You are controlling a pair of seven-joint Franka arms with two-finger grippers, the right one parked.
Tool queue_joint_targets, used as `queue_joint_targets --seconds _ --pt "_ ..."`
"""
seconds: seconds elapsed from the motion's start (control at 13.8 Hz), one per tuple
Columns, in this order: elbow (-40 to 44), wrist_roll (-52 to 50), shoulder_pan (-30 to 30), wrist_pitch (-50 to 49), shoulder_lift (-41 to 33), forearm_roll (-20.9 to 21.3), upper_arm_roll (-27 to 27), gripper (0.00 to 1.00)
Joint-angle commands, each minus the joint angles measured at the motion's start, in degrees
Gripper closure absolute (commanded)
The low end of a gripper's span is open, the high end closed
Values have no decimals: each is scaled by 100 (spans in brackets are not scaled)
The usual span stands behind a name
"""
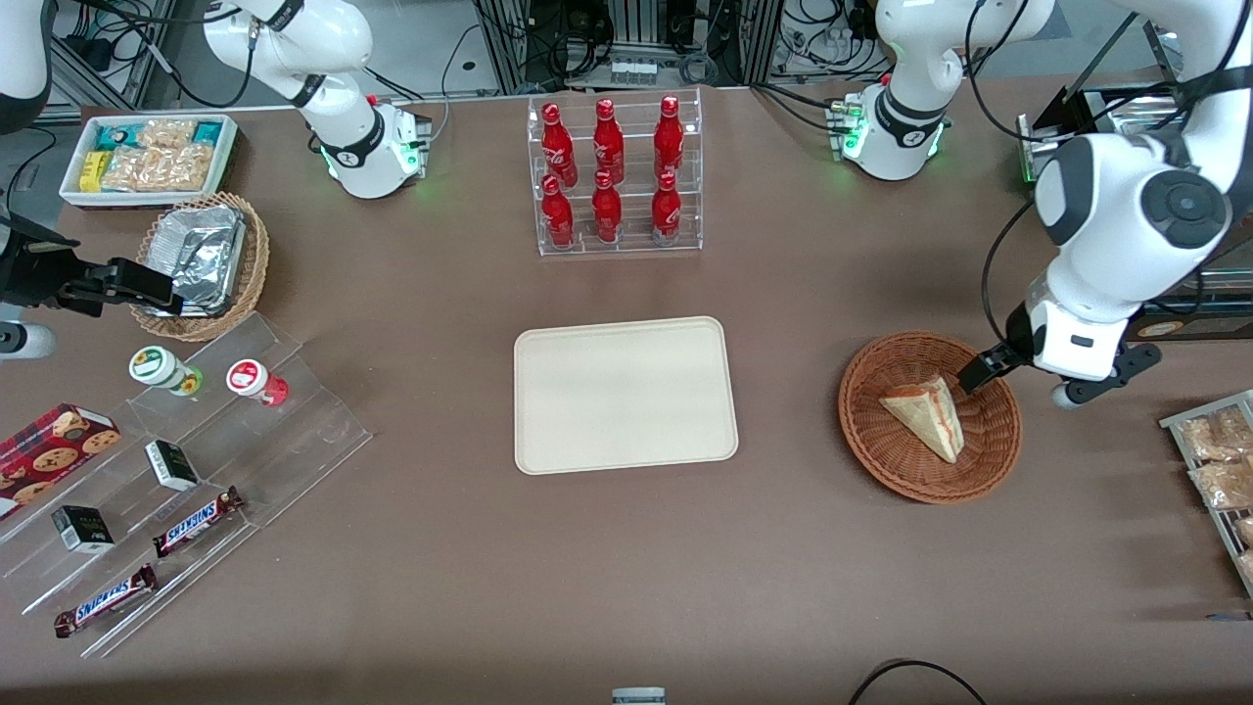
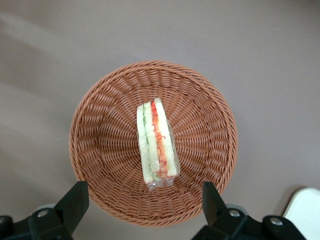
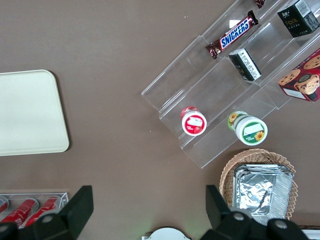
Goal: Place sandwich from basket to tray
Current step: 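Lower the open left gripper around the wrapped sandwich and close it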
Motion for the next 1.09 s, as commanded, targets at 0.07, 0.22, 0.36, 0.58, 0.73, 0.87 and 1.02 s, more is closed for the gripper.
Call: queue_joint_targets --seconds 0.07,0.22,0.36,0.58,0.73,0.87,1.02 --pt "-267 -704 8 555 211 -11 -165 0" --pt "-337 -732 8 819 422 6 -253 0" --pt "-364 -732 8 995 580 7 -245 0" --pt "-451 -732 8 1084 695 24 -245 0" --pt "-540 -732 25 1223 713 24 -236 0" --pt "-566 -732 34 1321 827 24 -236 0" --pt "-592 -732 43 1400 923 33 -236 0"
